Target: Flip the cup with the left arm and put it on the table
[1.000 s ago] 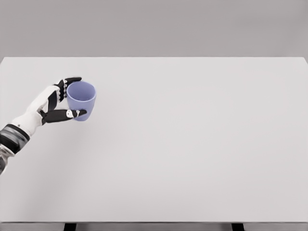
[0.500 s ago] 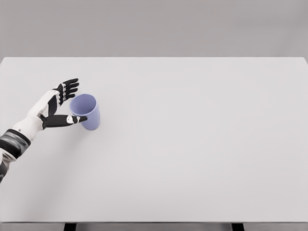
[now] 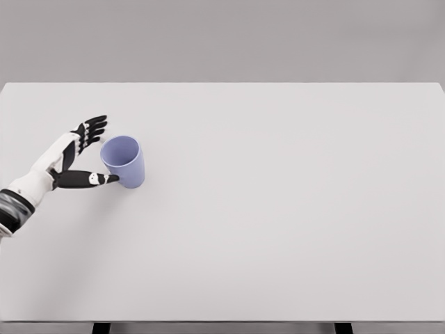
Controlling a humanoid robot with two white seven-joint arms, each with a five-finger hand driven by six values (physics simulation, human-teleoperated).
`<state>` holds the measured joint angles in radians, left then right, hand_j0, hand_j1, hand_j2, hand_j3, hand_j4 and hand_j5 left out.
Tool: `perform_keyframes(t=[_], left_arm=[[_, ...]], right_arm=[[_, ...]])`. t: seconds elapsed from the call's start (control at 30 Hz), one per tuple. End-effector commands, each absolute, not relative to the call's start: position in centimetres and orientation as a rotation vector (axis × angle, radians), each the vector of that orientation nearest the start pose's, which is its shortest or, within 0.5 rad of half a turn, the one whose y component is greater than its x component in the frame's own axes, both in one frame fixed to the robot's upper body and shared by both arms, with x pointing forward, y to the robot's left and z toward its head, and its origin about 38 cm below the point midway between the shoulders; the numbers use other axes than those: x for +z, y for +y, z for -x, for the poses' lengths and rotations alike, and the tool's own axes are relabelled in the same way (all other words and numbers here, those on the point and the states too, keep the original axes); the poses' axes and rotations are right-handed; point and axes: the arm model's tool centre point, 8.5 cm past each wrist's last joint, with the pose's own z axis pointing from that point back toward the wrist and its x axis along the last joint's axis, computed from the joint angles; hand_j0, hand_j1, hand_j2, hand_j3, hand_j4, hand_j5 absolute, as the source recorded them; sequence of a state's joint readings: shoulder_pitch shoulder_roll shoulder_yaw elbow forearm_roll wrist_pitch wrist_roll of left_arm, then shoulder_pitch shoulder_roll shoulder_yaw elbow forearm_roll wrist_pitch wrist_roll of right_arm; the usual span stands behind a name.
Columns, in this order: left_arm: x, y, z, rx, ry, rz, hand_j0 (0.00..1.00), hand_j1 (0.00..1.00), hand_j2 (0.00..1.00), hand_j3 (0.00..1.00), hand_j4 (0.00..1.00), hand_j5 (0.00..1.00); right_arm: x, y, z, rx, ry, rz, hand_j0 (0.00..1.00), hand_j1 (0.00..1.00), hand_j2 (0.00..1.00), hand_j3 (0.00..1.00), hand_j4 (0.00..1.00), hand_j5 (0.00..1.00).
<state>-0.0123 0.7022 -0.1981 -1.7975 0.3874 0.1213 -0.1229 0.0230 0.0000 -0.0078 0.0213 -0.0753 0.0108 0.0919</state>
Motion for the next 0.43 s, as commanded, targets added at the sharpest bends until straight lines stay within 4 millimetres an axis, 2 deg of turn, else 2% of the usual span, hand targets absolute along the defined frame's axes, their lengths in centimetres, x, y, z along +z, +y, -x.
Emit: perform_keyframes(t=[0.0, 0.1, 0.2, 0.3, 0.4], left_arm=[[15.9, 33.9, -35.7, -0.638, -1.476, -0.032, 1.0, 1.0, 1.0, 1.0, 1.0, 1.0], [16.6, 34.9, -35.8, -0.659, -1.471, -0.064, 1.0, 1.0, 1.0, 1.0, 1.0, 1.0], [18.8, 36.6, -36.0, -0.692, -1.522, -0.123, 1.0, 1.0, 1.0, 1.0, 1.0, 1.0], [19.5, 36.9, -36.0, -0.709, -1.545, -0.132, 1.0, 1.0, 1.0, 1.0, 1.0, 1.0], [21.0, 38.2, -36.2, -0.722, -1.556, -0.182, 1.0, 1.0, 1.0, 1.0, 1.0, 1.0]], right_arm=[[-26.1, -26.4, 2.3, -0.087, 0.048, -0.004, 1.0, 1.0, 1.0, 1.0, 1.0, 1.0], [-26.1, -26.4, 2.3, -0.087, 0.048, -0.004, 1.0, 1.0, 1.0, 1.0, 1.0, 1.0], [-26.1, -26.4, 2.3, -0.087, 0.048, -0.004, 1.0, 1.0, 1.0, 1.0, 1.0, 1.0], [-26.1, -26.4, 2.3, -0.087, 0.048, -0.004, 1.0, 1.0, 1.0, 1.0, 1.0, 1.0], [-26.1, -26.4, 2.3, -0.087, 0.048, -0.004, 1.0, 1.0, 1.0, 1.0, 1.0, 1.0]])
